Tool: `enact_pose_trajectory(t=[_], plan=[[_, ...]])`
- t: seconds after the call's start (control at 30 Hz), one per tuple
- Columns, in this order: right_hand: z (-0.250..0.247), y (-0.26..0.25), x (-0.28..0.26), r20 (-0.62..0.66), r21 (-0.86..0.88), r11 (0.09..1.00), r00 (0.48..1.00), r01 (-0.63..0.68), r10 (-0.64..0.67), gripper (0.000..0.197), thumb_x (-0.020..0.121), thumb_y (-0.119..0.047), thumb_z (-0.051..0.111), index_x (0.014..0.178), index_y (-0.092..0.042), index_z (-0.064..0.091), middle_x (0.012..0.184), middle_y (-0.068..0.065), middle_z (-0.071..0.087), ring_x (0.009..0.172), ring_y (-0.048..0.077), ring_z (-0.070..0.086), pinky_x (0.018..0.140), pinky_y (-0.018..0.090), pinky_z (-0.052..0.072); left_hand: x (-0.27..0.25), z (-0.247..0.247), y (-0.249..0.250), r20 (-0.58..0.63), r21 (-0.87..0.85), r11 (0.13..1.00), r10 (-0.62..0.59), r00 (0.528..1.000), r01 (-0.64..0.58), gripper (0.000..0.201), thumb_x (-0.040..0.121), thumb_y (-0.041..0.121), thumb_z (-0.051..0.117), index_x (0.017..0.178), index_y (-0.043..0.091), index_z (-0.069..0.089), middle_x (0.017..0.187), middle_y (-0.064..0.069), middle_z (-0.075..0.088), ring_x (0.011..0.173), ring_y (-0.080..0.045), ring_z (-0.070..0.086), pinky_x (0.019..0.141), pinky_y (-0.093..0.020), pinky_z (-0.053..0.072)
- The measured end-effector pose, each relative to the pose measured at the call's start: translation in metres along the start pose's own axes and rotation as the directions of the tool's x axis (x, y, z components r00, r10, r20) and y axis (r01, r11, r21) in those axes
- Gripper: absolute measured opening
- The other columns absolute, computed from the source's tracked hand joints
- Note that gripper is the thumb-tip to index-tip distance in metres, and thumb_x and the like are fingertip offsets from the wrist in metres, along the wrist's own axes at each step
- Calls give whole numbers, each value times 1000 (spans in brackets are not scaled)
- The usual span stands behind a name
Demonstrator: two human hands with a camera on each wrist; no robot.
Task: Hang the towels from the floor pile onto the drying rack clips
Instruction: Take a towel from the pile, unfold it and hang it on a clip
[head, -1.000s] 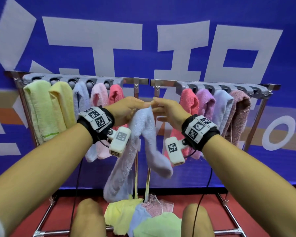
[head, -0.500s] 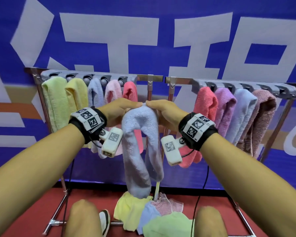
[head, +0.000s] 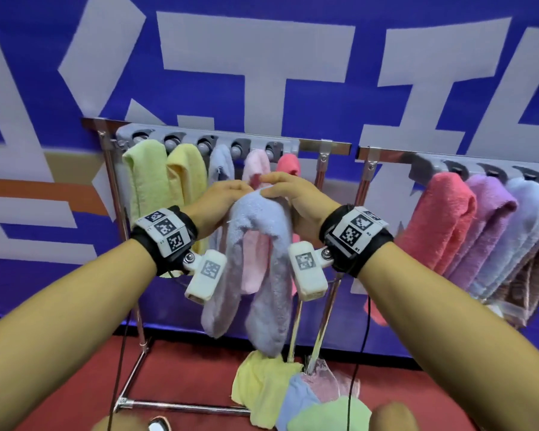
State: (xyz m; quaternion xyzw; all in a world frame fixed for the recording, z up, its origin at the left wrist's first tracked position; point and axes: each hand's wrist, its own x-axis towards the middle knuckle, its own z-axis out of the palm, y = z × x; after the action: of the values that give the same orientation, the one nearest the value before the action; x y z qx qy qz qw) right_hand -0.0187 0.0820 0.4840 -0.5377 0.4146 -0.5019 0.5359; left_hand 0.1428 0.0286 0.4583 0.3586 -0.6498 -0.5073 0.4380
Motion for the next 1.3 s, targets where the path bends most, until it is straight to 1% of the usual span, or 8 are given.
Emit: enact_pose_trajectory(t=[0.17, 0.43, 0.63, 0.87, 1.0, 1.13, 1.23, 1.3], plan=[[48, -1, 35, 75, 34, 999, 997, -20, 17, 14, 90, -1, 60, 97, -13, 59, 79, 3, 61, 70, 12, 61, 55, 17, 50, 1, -47, -1, -79, -13, 1000, -6, 997, 5, 21, 93, -3, 53, 83, 11, 66, 70, 2, 69, 63, -6, 63, 62, -17, 51], [130, -5, 102, 182, -59, 998, 983, 29, -18, 19, 97, 2, 50, 84, -6, 61, 69, -6, 72, 67, 4, 68, 62, 17, 52, 8, -142, 3, -193, 92, 996, 19, 981, -1, 18, 98, 2, 47, 92, 12, 61, 83, -2, 62, 60, 1, 62, 60, -17, 51], [180, -1, 154, 162, -292, 956, 984, -25, 76, 22, 89, 1, 58, 77, -18, 58, 86, 5, 61, 81, 20, 57, 65, 27, 46, 17, -204, 3, -320, 6, 1000, 9, 947, -7, 19, 89, -8, 53, 83, 7, 62, 66, -1, 63, 53, -5, 59, 51, -15, 47], [236, -5, 200, 208, -297, 954, 972, -40, 106, 26, 86, 5, 53, 75, -19, 52, 81, 2, 52, 67, 13, 48, 52, 21, 42, 21, -272, -10, -440, -139, 986, 22, 898, -93, 11, 91, 20, 62, 93, 11, 69, 83, -4, 64, 80, -14, 61, 79, -26, 47], [254, -12, 220, 154, -232, 970, 982, -68, 106, 13, 83, -2, 54, 86, -15, 52, 77, 7, 45, 60, 17, 45, 55, 24, 39, 19, -296, -25, -480, -215, 966, 22, 877, -142, 48, 72, 48, 68, 98, 7, 66, 99, -21, 61, 93, -28, 55, 92, -43, 45], [267, -23, 237, 175, -207, 978, 983, -24, 61, 11, 83, -5, 57, 90, -13, 54, 77, 10, 54, 52, 18, 54, 52, 23, 46, 12, -310, -44, -523, -258, 932, 88, 848, -256, 70, 82, 56, 63, 109, -9, 61, 116, -38, 58, 103, -34, 58, 101, -54, 44], [275, -31, 249, 171, -263, 964, 985, 30, 16, 15, 73, -5, 60, 83, -15, 55, 83, 12, 46, 58, 20, 45, 55, 26, 39, 9, -310, -48, -625, -144, 927, 186, 758, -346, 37, 82, 48, 60, 93, 13, 63, 100, -13, 60, 97, -24, 53, 93, -46, 44], [277, -35, 255, 176, -282, 957, 984, 61, -11, 13, 75, -2, 57, 83, -13, 54, 84, 12, 46, 61, 21, 45, 54, 26, 39, 11, -308, -54, -645, -65, 921, 256, 720, -385, 37, 81, 26, 54, 115, 13, 59, 115, -10, 60, 107, -21, 55, 96, -40, 45]])
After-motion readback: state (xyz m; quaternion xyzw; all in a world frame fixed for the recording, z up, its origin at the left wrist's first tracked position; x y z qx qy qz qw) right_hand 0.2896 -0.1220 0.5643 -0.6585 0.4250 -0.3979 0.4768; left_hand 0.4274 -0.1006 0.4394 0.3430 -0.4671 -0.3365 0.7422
